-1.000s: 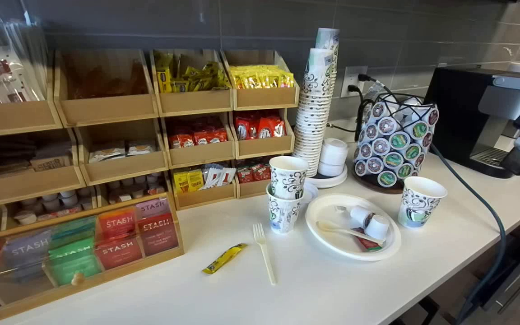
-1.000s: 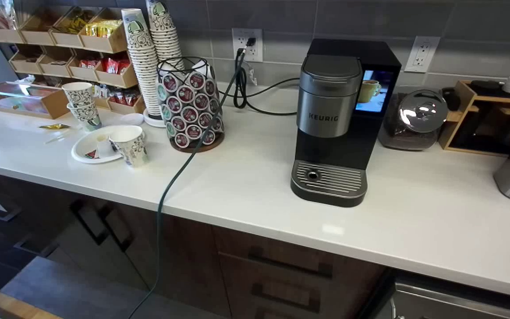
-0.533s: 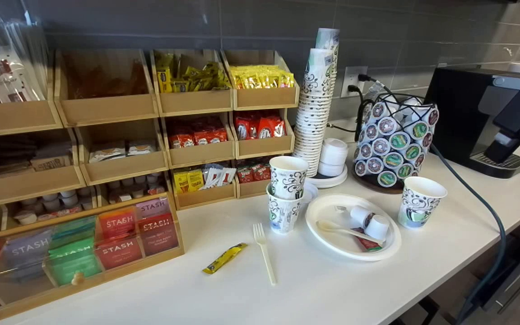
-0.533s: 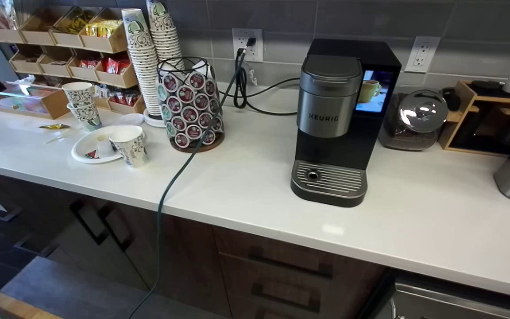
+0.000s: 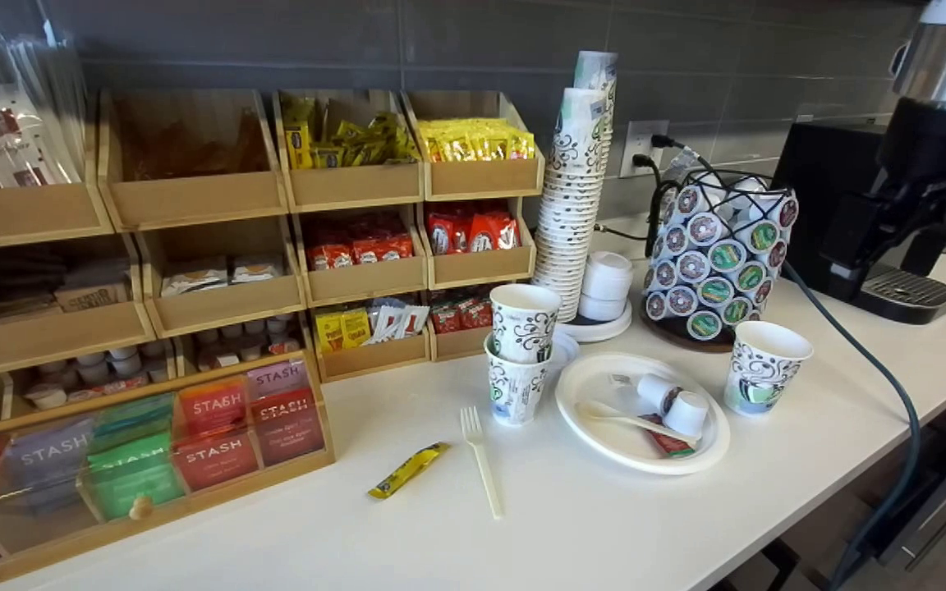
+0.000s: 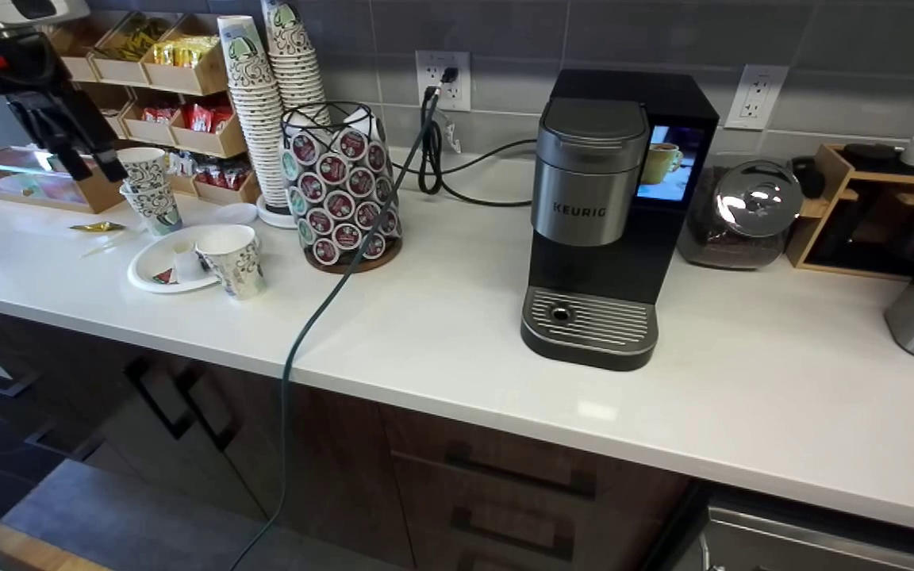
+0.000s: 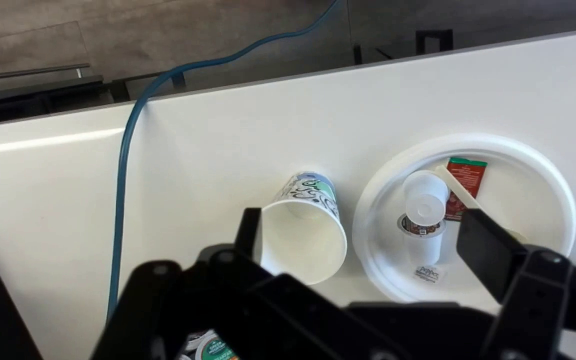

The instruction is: Pick up the styrofoam on the left of the plate and stack of two cups on the right of the plate

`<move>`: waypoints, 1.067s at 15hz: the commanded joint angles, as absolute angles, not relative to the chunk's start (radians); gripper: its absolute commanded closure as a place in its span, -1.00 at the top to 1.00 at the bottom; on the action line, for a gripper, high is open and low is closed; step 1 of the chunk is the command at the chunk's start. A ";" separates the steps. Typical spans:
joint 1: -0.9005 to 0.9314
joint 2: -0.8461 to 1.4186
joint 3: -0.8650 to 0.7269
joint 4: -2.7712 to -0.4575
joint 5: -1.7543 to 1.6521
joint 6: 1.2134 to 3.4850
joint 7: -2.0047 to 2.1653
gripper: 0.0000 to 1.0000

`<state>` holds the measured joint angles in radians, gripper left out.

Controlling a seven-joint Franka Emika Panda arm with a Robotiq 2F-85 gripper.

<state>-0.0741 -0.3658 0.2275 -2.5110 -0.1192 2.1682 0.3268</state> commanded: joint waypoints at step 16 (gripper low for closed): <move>-0.026 -0.079 0.081 -2.345 -0.191 2.237 0.063 1.00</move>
